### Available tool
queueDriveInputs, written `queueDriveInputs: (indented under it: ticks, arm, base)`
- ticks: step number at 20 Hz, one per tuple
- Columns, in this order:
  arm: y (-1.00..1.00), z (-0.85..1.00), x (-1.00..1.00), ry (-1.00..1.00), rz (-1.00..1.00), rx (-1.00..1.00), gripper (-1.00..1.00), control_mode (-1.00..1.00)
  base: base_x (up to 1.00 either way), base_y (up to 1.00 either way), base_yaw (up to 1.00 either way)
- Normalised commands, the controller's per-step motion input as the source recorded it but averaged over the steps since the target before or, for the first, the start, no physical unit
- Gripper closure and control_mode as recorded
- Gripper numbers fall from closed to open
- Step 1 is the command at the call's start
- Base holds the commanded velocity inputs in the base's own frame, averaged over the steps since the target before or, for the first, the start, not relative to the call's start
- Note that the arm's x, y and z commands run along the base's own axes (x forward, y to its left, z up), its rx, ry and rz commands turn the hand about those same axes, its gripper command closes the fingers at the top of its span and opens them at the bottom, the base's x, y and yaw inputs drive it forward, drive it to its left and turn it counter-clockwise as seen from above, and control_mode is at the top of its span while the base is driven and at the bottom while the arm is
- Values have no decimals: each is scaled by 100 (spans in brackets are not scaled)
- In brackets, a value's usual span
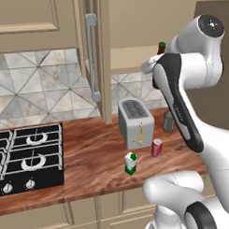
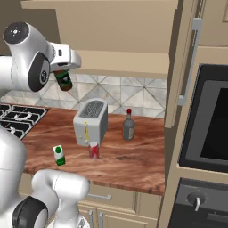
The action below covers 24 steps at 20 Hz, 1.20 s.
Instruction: Sort all alcoholic drinks to one cabinet, and non-alcoholic drinks to the other.
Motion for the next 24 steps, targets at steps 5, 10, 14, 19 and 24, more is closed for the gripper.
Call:
queueDriveInputs:
  ticks: [5,10,14,19,24]
  arm:
    - [28,38,16,-4,1,0,100,-100]
    - [26,16,39,-12,5,0,100,-100]
    - [27,28,58,-7,6,0,100,-100]
    - [7,18,65,0,4,0,100,-100]
    - [4,-2,74,0,4,0,100,-100]
  base:
    - [0,0,0]
    - [0,0,0]
    - [0,0,0]
    - [0,0,0]
    - [0,0,0]
